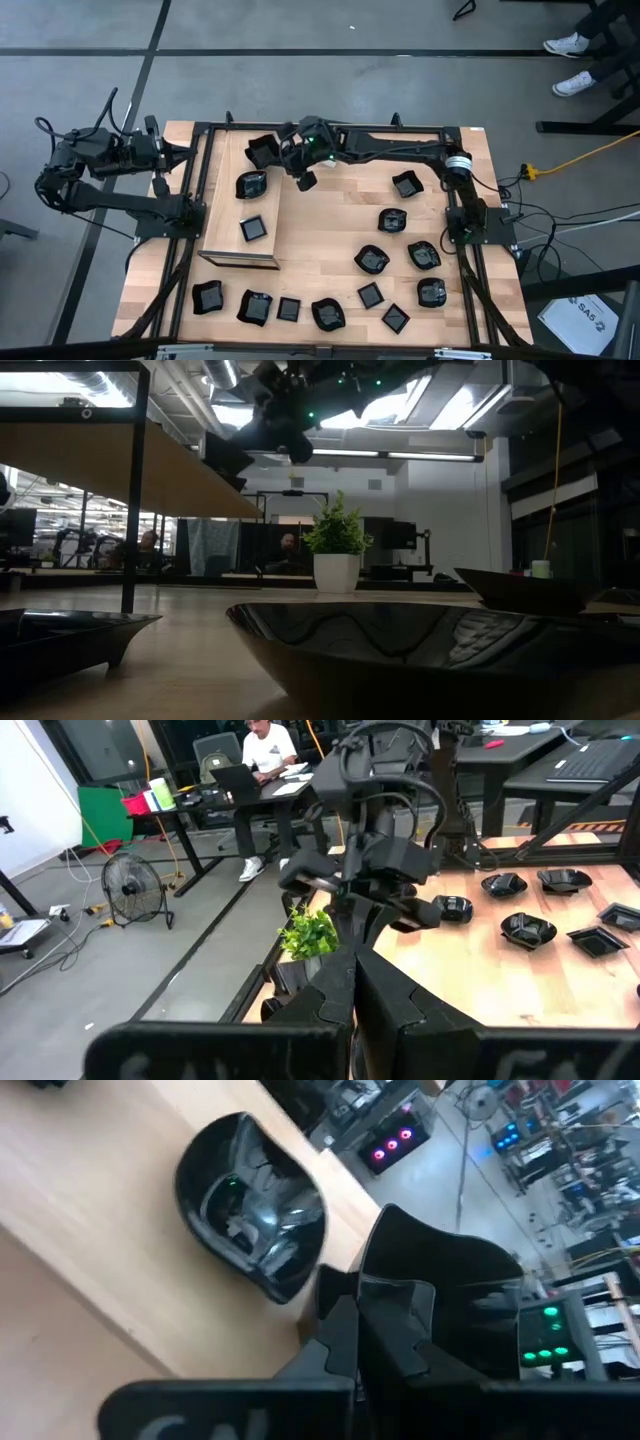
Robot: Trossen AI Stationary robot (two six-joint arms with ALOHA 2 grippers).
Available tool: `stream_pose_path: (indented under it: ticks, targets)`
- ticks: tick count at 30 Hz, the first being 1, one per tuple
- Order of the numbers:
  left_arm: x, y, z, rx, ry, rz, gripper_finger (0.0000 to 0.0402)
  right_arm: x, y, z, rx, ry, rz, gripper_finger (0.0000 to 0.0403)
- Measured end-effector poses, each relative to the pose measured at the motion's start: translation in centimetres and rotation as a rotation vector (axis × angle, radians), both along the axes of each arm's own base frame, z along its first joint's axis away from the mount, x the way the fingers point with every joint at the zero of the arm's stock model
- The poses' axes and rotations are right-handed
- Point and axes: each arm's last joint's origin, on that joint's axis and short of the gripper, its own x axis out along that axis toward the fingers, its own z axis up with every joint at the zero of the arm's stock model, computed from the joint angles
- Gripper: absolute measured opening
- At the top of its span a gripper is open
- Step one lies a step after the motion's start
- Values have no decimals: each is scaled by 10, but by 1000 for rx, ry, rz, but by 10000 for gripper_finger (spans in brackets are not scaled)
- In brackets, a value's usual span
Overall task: Pick & Place Mini shaped plates
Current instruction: Stack the black distorted square plate on top of the black distorted square plate on the shelf
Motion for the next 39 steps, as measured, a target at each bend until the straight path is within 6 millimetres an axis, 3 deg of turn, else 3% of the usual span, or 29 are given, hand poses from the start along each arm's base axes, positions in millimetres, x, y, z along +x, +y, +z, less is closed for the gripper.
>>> stream_pose_path:
  ticks: [18, 25, 29, 39]
  targets:
    - [0, 0, 0, 0, -1, 0, 4, 5, -3, -6, 38, -25, 11, 47]
    - [0, 0, 0, 0, -1, 0, 4, 5, -4, -6, 139, -23, -75, 57]
    - [0, 0, 0, 0, -1, 0, 4, 6, 5, -7, 183, -8, -159, 57]
    - [0, 0, 0, 0, 0, 0, 4, -7, 62, 9, 222, 122, -115, 58]
